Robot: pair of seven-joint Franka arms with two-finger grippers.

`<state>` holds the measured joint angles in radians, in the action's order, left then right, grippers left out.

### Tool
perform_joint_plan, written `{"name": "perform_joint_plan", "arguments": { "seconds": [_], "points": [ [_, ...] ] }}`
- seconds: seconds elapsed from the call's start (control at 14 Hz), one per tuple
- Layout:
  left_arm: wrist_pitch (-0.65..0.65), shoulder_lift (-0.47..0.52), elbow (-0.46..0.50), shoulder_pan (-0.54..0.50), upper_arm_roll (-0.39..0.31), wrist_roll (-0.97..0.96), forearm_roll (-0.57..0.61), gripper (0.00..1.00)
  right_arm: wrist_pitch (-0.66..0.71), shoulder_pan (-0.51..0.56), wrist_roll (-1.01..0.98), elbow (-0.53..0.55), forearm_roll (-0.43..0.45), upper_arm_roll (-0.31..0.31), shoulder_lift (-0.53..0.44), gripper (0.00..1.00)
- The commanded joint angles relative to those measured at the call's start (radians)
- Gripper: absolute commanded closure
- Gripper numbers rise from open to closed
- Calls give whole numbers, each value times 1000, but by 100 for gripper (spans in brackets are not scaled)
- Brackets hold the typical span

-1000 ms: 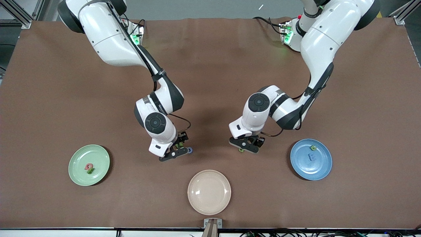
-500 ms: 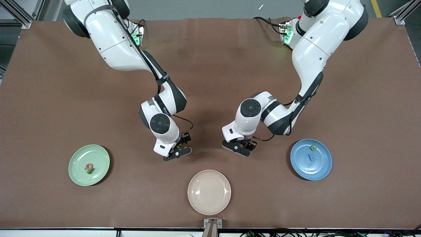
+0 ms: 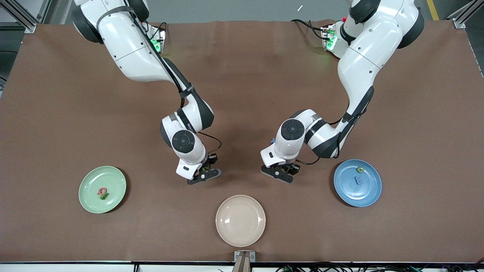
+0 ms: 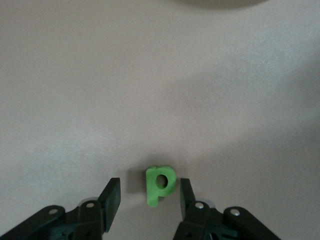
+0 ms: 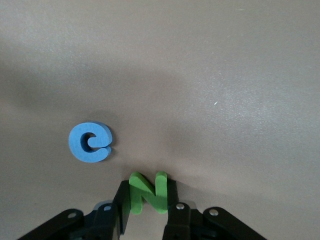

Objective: Sort upper and lower case letters into plates
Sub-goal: 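Grasp the green p with the left gripper while the right grasps green Z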

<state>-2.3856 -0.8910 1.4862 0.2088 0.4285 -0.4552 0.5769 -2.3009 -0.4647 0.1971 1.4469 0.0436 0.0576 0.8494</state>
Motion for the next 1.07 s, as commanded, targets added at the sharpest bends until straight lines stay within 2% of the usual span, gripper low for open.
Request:
{"name": "perform_joint_plan", "arguments": {
  "seconds": [0.0, 0.14, 0.21, 0.36, 0.5, 0.86, 1.0],
  "points": [
    [-3, -14, -26, 4, 1, -2, -35, 45, 1, 15, 31, 15, -4, 4, -9, 94],
    [-9, -17, -26, 4, 1, -2, -35, 48, 23, 23, 18, 6, 5, -4, -33, 96],
    [-18, -23, -26, 4, 1, -2, -35, 53, 62, 32, 10, -5, 12, -15, -47, 96],
    [-21, -31, -26, 4, 1, 4, -34, 59, 156, 60, -81, -55, 35, -59, -61, 97],
    [-26, -38, -26, 4, 1, 7, -35, 61, 195, 141, -197, -72, 27, -71, -70, 97],
    [-41, -26, -26, -11, 1, -6, -40, 98, 192, 322, -335, -82, 35, -70, -73, 97],
    [-21, 9, -11, -78, 9, 12, -45, 99, 187, 368, -381, -94, 38, -70, -70, 96]
  ]
}}
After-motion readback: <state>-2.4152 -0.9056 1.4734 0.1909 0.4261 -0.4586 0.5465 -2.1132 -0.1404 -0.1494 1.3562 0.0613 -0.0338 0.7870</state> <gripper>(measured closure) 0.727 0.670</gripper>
